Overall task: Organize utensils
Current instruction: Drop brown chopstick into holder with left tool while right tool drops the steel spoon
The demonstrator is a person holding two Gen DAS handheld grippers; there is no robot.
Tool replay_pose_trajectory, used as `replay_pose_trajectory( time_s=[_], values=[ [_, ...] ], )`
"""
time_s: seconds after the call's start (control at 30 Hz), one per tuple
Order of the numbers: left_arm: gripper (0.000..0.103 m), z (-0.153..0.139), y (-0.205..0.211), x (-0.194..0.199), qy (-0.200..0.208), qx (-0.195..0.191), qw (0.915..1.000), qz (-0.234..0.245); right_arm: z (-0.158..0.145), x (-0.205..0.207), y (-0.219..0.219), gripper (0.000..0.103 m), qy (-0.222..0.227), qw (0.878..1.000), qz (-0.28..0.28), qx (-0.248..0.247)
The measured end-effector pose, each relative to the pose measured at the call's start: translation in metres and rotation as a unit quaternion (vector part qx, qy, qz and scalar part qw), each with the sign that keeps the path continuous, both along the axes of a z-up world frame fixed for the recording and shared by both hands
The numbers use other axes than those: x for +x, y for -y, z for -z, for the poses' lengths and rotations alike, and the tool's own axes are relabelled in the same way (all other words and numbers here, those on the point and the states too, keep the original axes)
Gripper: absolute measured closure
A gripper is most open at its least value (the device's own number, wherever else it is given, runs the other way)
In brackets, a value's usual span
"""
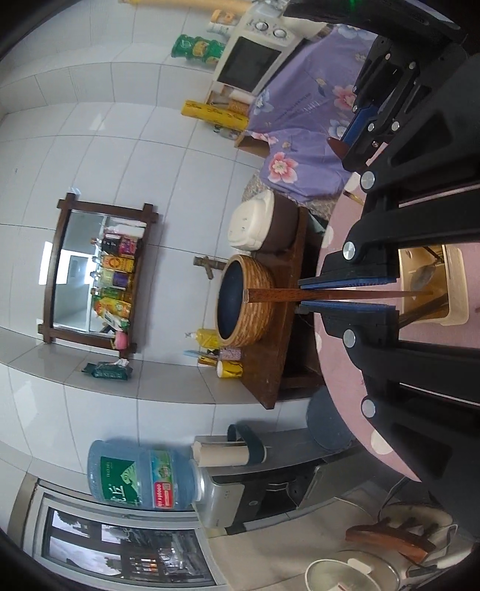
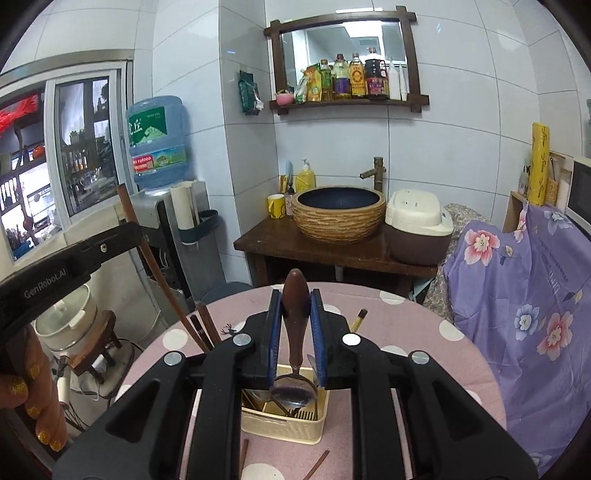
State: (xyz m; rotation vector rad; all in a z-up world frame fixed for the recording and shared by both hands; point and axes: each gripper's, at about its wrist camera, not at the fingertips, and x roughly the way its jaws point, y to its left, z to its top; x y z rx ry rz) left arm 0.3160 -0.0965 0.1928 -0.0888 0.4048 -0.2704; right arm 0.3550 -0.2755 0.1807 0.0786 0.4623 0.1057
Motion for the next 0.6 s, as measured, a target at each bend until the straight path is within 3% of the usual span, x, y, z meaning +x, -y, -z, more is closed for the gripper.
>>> replay_pose_trajectory(
  time_s=[0.23,0.6],
  values=[
    [0.095,0.053,0.006,0.021,-0.056,0.007,0.9984,-0.001,0.053,0.016,-0.006,0.087,-0.04,0.999,-0.002,0.0],
    [0.095,0.111,0.015,0.031,-0.102,0.02,0.9946,-0.002,0.096,0.023,-0.006,0.087,-0.057,0.998,0.006,0.005]
  ],
)
